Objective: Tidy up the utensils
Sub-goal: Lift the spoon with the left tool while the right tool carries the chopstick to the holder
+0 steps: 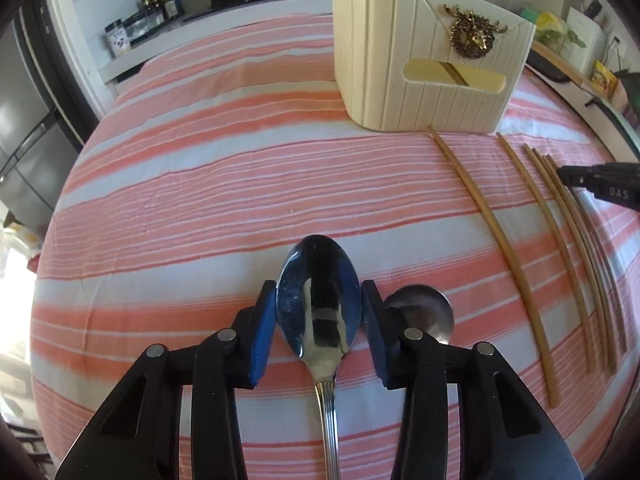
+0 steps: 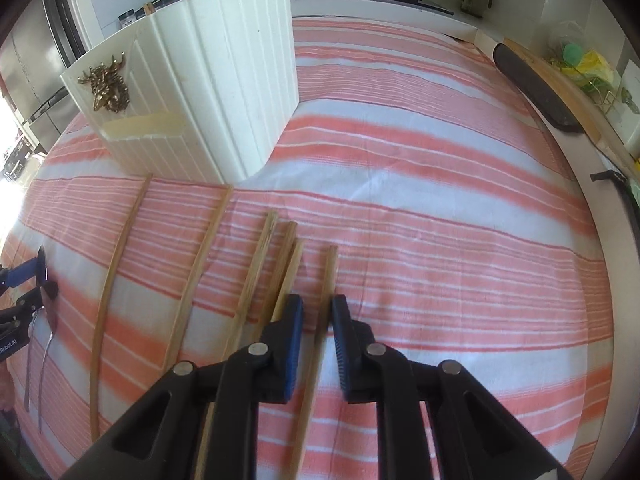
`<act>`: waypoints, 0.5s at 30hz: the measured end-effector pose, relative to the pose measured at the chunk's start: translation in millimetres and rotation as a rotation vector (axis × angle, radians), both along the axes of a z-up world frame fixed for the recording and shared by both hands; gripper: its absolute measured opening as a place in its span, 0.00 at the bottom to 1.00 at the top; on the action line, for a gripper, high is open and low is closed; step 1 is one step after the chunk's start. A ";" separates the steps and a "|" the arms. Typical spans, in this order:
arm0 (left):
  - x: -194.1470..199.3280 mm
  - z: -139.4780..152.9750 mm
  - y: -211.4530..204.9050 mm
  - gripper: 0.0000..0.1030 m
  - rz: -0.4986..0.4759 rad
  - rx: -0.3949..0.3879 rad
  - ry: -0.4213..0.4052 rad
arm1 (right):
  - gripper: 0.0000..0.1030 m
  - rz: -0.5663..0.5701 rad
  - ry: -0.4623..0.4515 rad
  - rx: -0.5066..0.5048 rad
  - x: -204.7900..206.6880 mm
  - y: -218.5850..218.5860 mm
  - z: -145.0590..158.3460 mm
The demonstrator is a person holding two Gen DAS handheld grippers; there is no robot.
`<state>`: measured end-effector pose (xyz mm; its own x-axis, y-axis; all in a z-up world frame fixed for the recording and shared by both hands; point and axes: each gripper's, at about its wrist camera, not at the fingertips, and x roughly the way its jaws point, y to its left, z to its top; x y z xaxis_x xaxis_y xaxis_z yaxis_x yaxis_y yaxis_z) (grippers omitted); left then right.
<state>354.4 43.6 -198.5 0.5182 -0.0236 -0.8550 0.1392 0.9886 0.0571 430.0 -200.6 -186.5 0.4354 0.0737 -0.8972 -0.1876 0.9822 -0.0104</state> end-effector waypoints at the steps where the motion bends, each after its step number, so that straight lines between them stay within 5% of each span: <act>1: 0.9 1.1 0.1 0.40 -0.005 -0.004 0.000 | 0.06 0.000 0.002 0.014 5.0 -1.1 0.6; 6: -17.0 28.4 9.1 0.40 -0.013 -0.064 -0.070 | 0.06 -0.011 -0.060 0.146 0.3 -14.2 34.1; 15: -70.8 97.8 23.9 0.40 -0.022 -0.161 -0.248 | 0.06 0.080 -0.250 0.261 -72.0 -14.9 125.0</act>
